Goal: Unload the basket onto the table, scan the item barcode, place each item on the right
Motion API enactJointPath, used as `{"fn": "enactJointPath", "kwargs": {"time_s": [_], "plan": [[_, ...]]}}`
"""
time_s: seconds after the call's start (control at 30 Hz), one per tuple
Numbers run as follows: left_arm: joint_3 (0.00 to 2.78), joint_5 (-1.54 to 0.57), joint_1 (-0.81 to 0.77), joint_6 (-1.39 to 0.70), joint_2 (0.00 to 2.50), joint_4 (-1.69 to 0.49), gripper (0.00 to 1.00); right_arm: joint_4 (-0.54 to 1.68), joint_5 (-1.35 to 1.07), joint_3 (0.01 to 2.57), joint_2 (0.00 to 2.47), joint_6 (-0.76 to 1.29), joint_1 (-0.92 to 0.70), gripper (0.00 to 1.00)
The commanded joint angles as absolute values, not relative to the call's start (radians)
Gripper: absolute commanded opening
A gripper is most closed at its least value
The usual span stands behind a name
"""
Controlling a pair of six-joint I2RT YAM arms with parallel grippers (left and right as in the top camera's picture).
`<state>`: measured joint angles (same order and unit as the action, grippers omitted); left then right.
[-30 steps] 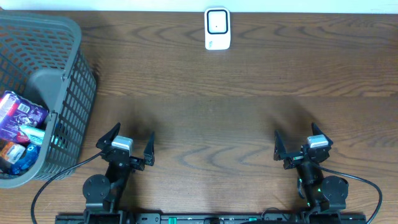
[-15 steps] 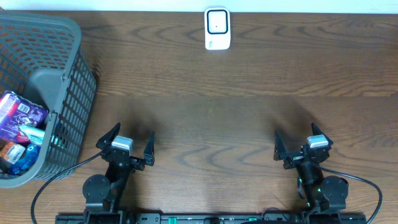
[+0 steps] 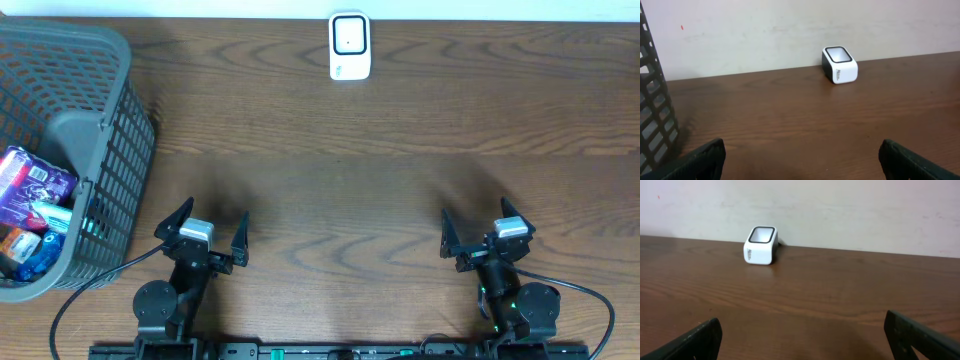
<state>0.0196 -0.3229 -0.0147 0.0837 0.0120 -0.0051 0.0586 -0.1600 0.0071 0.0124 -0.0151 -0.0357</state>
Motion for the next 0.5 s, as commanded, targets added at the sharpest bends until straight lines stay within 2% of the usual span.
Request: {"fn": "enactJointPath", "kwargs": {"time_s": [0.0, 0.27, 0.47], "plan": [[0.004, -0.321, -0.01, 0.097, 0.004, -0.044, 0.98, 0.062, -0.16, 0.006, 0.007, -0.012, -0.031, 0.99], [0.004, -0.356, -0.011, 0.071, 0.004, -0.039, 0.98, 0.062, -0.16, 0.006, 0.007, -0.012, -0.031, 0.99], [0.005, -0.846, -0.012, -0.231, 0.004, -0.055, 0.98, 0.062, -0.16, 0.006, 0.007, -0.012, -0.031, 0.99]]}}
